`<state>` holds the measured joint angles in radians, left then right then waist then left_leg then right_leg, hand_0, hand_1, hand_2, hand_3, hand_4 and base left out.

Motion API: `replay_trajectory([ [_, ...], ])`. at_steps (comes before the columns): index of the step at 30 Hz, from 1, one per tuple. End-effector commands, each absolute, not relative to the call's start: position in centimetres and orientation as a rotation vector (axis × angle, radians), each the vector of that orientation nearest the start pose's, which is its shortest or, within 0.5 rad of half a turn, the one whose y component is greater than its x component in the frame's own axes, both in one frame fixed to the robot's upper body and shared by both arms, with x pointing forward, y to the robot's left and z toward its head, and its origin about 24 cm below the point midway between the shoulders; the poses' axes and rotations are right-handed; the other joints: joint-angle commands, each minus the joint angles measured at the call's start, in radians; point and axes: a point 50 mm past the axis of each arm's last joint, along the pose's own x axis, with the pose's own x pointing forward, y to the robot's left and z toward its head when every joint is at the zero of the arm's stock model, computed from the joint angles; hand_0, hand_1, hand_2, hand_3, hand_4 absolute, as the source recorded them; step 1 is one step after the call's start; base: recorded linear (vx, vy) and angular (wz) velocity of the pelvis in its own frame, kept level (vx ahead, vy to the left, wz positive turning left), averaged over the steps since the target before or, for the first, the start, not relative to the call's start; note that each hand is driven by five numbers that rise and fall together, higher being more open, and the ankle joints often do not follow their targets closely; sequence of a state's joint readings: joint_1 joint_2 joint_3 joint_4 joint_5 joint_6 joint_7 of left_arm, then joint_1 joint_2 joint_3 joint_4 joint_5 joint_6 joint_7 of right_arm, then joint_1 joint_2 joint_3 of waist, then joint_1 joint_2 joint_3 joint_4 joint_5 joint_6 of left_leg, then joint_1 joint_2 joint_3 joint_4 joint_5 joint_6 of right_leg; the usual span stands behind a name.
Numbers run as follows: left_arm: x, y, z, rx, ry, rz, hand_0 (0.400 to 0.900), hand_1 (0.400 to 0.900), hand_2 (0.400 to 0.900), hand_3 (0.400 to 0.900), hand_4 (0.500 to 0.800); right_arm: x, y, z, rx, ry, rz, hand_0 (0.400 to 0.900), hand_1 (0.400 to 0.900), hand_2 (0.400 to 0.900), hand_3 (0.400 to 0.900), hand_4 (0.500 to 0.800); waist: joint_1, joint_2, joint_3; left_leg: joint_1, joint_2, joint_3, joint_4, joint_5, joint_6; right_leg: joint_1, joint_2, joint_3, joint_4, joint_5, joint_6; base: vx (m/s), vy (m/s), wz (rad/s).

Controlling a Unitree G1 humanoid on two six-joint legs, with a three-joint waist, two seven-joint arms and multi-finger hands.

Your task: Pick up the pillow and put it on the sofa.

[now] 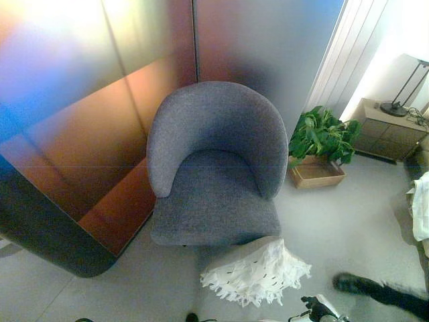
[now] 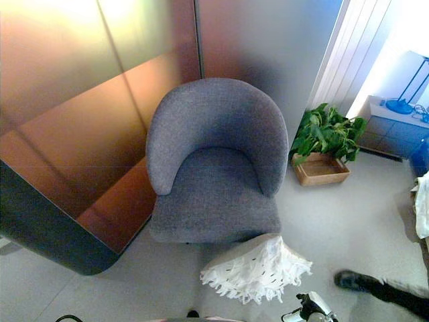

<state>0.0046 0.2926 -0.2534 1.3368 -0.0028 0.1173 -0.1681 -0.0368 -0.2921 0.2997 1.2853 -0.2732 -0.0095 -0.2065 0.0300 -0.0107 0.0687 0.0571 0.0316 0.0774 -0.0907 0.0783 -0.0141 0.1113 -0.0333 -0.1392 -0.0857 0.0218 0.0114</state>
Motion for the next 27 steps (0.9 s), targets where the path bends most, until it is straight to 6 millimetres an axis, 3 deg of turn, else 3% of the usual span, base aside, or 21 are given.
replay_trajectory([
  [1, 6.3, 24.2, -16.6, 0.29, 1.485, -0.155, 0.9, 0.9, 0.9, 0.9, 0.8, 13.3, -25.2, -14.3, -0.87, 1.027, 0.04, 0.9, 0.9, 0.9, 0.9, 0.8, -0.006, -0.041, 0.032, 0.055, -0.006, 0.001, 0.003, -0.109, -0.002, -0.013, -0.065, -0.004, -0.002, 0.036, 0.114, 0.03, -0.006, -0.02],
  [6, 6.7, 24.0, -16.5, 0.234, 1.468, -0.166, 0.9, 0.9, 0.9, 0.9, 0.8, 14.2, -25.5, -13.8, -0.872, 0.976, 0.023, 0.9, 0.9, 0.9, 0.9, 0.8, -0.007, -0.039, 0.045, 0.04, -0.005, 0.003, 0.003, -0.104, -0.004, -0.029, -0.066, 0.001, -0.002, 0.042, 0.117, 0.03, -0.023, -0.05],
  [10, 8.5, 24.2, -16.1, 0.201, 1.394, -0.14, 0.9, 0.9, 0.9, 0.9, 0.8, 16.4, -25.6, -12.7, -0.876, 0.883, -0.006, 0.9, 0.9, 0.9, 0.9, 0.8, -0.001, -0.035, 0.087, -0.015, 0.001, 0.006, 0.003, -0.083, -0.006, -0.086, -0.071, 0.005, -0.002, 0.061, 0.118, -0.07, -0.066, -0.03],
  [15, 12.4, 24.9, -14.9, 0.173, 1.249, -0.109, 0.9, 0.9, 0.9, 0.9, 0.8, 20.0, -26.5, -10.5, -0.896, 0.747, -0.081, 0.9, 0.9, 0.9, 0.9, 0.8, 0.001, -0.027, 0.167, -0.105, 0.006, 0.004, 0.003, -0.055, -0.005, -0.178, -0.073, 0.006, -0.002, 0.089, 0.116, -0.17, -0.079, 0.01],
  [19, 13.4, 25.9, -14.3, 0.172, 1.208, -0.073, 0.9, 0.9, 0.9, 0.9, 0.8, 21.8, -27.7, -8.8, -0.926, 0.664, -0.129, 0.9, 0.9, 0.9, 0.9, 0.8, 0.001, -0.019, 0.209, -0.158, 0.002, -0.007, 0.003, -0.042, -0.002, -0.226, -0.067, 0.012, -0.002, 0.096, 0.11, -0.1, -0.078, 0.03],
  [23, 14.2, 26.3, -13.8, 0.156, 1.162, -0.081, 0.9, 0.9, 0.9, 0.9, 0.8, 23.9, -29.8, -6.3, -0.957, 0.614, -0.183, 0.9, 0.9, 0.9, 0.9, 0.8, 0.003, -0.003, 0.247, -0.19, -0.006, -0.024, 0.003, -0.029, -0.006, -0.25, -0.068, 0.008, -0.002, 0.099, 0.105, -0.05, -0.034, 0.07],
  [27, 15.9, 26.4, -13.0, 0.129, 1.112, -0.105, 0.9, 0.9, 0.9, 0.9, 0.8, 27.0, -31.8, -2.5, -0.977, 0.534, -0.244, 0.9, 0.9, 0.9, 0.9, 0.8, 0.007, 0.016, 0.288, -0.223, -0.018, -0.043, 0.003, -0.018, -0.01, -0.279, -0.068, 0.007, 0.002, 0.099, 0.1, -0.04, -0.027, 0.08],
])
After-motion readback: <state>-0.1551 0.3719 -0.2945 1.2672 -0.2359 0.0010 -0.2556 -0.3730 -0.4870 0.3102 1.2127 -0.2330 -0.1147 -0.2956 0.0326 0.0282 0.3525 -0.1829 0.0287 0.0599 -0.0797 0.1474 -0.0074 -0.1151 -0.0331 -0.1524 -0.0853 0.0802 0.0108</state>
